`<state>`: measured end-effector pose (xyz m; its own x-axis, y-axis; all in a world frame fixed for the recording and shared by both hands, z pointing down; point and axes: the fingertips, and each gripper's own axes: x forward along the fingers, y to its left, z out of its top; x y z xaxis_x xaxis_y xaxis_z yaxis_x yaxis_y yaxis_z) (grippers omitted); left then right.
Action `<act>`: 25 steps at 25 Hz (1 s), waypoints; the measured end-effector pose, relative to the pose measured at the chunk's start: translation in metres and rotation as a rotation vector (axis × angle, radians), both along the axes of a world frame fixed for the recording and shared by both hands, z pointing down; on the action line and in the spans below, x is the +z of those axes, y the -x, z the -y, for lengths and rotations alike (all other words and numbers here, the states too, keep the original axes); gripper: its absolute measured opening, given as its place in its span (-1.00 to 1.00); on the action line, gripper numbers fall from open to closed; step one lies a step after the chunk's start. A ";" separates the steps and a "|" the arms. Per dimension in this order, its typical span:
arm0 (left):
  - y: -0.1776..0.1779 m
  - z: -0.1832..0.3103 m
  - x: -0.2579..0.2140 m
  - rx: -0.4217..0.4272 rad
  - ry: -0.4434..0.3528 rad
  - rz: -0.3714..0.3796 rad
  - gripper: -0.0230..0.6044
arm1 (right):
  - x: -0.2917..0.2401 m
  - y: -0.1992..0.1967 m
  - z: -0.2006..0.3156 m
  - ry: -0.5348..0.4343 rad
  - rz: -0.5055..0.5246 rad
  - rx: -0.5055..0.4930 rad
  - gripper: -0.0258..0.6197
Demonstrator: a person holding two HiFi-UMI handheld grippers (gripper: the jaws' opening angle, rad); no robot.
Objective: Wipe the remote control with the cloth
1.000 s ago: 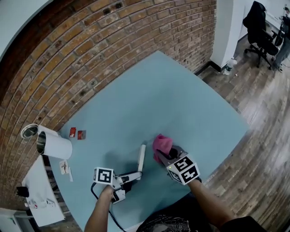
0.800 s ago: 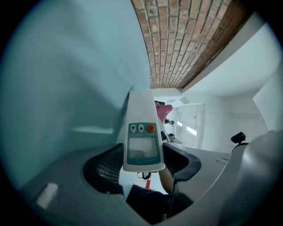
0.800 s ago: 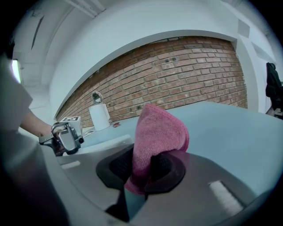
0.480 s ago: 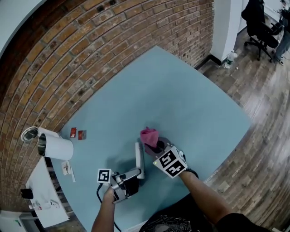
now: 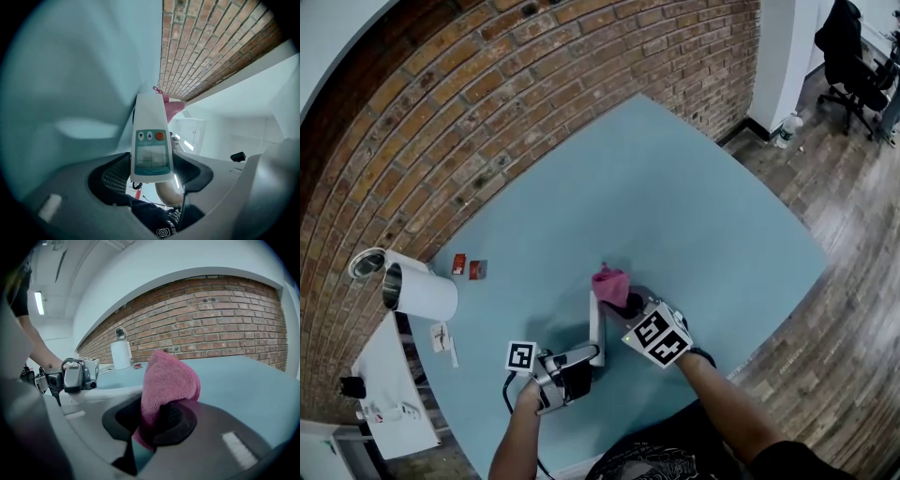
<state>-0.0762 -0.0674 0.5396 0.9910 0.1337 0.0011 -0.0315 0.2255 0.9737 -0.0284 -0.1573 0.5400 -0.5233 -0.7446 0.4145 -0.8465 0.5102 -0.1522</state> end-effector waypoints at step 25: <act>-0.013 0.004 0.003 -0.032 -0.029 0.001 -0.03 | -0.014 0.017 -0.063 0.014 0.058 0.018 -0.72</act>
<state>-0.0633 -0.0709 0.5426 0.9948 0.1020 0.0050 -0.0252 0.1976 0.9800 -0.0454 -0.0944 0.5264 -0.5332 -0.7485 0.3941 -0.8451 0.4925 -0.2080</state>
